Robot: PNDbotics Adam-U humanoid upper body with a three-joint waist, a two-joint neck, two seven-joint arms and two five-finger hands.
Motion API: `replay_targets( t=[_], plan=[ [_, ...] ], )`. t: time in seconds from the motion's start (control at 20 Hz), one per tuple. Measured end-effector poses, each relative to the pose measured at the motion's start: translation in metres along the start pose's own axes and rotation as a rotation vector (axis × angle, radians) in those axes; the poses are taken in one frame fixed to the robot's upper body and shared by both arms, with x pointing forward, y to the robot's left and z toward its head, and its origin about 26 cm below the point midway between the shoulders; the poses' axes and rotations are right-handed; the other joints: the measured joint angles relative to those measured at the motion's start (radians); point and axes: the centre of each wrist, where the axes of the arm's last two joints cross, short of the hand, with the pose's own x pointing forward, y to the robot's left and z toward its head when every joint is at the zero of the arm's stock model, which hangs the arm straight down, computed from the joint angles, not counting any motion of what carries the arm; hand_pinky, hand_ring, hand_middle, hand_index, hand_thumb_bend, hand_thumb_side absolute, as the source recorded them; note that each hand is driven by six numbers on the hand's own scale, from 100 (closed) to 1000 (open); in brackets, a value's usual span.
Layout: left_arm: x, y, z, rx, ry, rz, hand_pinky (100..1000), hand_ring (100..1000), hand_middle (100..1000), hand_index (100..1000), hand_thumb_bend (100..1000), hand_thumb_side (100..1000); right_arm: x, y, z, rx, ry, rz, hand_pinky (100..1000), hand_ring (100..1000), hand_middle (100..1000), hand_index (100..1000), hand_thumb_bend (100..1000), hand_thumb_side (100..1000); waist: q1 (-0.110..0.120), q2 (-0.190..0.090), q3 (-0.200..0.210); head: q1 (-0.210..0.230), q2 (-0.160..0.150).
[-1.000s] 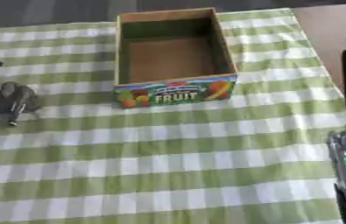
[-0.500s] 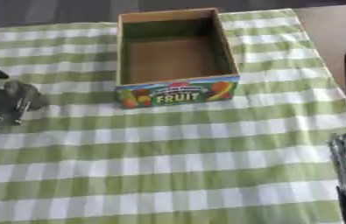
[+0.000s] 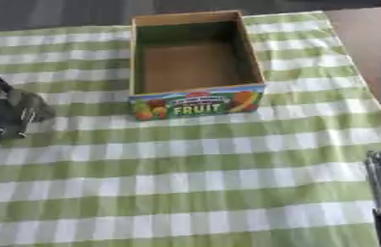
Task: Pick up objects on the table and place them in the box.
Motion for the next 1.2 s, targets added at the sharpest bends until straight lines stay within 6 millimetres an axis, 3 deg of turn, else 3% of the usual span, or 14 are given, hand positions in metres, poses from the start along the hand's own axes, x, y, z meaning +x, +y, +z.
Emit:
replay_targets(
  t=[0.6,1.0,1.2],
  plan=[
    [0.001,0.000,-0.004,0.000,-0.022,0.011,730,745,735,780,426,371,0.000,0.001,0.001,-0.003,0.007,-0.004,793,649,668,786,100,650,0.001,0.001,-0.005,0.005,0.000],
    [0.004,0.000,-0.010,0.047,-0.021,0.026,662,689,700,733,134,248,0.000,0.001,0.001,-0.004,0.010,-0.003,795,650,667,788,100,652,0.001,0.002,-0.007,0.012,0.000],
    [0.005,0.001,-0.011,0.067,-0.012,0.036,644,669,697,719,100,184,-0.001,0.000,0.002,-0.003,0.015,-0.005,795,651,667,788,100,651,0.003,0.002,-0.008,0.013,0.000]
  ],
)
